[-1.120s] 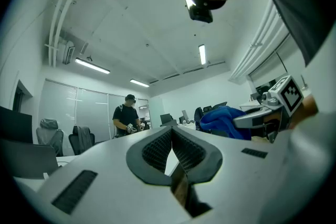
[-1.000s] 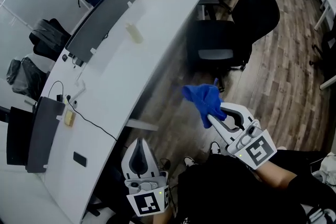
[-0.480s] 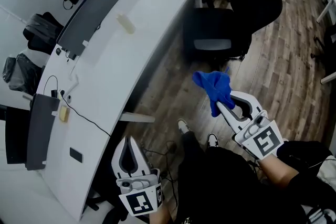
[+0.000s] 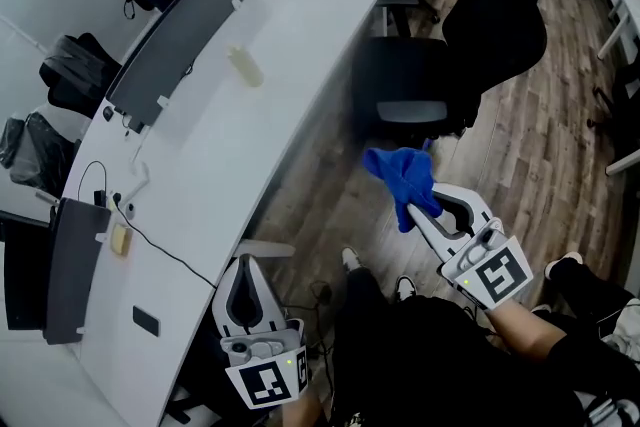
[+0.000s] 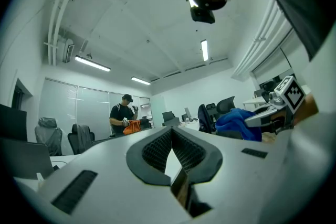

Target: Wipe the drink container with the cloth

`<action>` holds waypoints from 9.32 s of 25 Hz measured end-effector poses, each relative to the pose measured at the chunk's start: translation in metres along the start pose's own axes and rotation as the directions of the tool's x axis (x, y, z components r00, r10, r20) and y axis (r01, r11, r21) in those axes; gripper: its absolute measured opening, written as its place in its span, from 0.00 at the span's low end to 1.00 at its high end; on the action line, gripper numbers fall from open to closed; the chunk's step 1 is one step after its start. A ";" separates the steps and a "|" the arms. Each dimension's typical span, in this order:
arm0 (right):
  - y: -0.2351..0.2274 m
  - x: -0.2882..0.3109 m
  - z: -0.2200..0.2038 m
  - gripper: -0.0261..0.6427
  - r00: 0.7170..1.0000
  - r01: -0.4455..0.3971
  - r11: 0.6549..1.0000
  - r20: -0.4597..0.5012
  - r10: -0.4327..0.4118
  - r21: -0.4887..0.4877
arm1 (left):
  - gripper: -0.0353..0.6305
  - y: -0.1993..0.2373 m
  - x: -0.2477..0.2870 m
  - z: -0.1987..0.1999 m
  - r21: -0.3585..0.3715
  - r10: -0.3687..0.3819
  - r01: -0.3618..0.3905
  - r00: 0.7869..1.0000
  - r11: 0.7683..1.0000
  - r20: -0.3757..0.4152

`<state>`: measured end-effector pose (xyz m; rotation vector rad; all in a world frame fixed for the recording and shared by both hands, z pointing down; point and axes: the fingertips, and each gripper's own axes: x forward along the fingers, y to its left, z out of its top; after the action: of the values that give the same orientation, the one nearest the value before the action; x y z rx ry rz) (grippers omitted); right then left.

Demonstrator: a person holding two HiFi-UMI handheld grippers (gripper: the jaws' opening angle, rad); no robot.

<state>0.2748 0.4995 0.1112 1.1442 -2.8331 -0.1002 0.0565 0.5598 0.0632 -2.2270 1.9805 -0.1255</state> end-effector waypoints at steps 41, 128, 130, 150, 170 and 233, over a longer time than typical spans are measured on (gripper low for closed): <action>-0.014 0.255 0.025 0.14 0.999 -0.007 0.999 0.033 0.008 -0.046 | 0.06 0.164 0.157 -0.052 -0.049 -0.016 0.018 1.000 0.999 0.026; -0.168 0.564 -0.135 0.14 0.868 -0.352 0.877 -0.235 0.437 0.328 | 0.53 0.137 0.525 -0.252 -0.159 -0.304 0.270 0.915 0.950 -0.265; -0.155 0.580 -0.144 0.14 0.832 -0.409 0.834 -0.225 0.508 0.370 | 0.51 0.144 0.525 -0.258 -0.183 -0.308 0.266 0.913 0.947 -0.268; -0.126 0.595 -0.278 0.12 0.517 -0.475 0.814 -0.642 0.567 0.336 | 0.47 0.133 0.524 -0.243 -0.227 -0.597 0.567 0.797 0.792 -0.092; -0.133 0.598 -0.270 0.14 0.623 -0.375 0.841 -0.565 0.541 0.391 | 0.48 0.145 0.523 -0.254 -0.199 -0.267 0.223 0.935 0.954 -0.232; -0.142 0.592 -0.170 0.13 0.760 -0.497 0.786 -0.253 0.598 0.366 | 0.44 0.135 0.518 -0.245 -0.119 -0.518 0.504 0.839 0.855 -0.166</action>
<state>-0.0341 -0.0196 0.2990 0.2432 -2.7547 0.5109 -0.0543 0.0154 0.2584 -2.8370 1.4214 -0.3498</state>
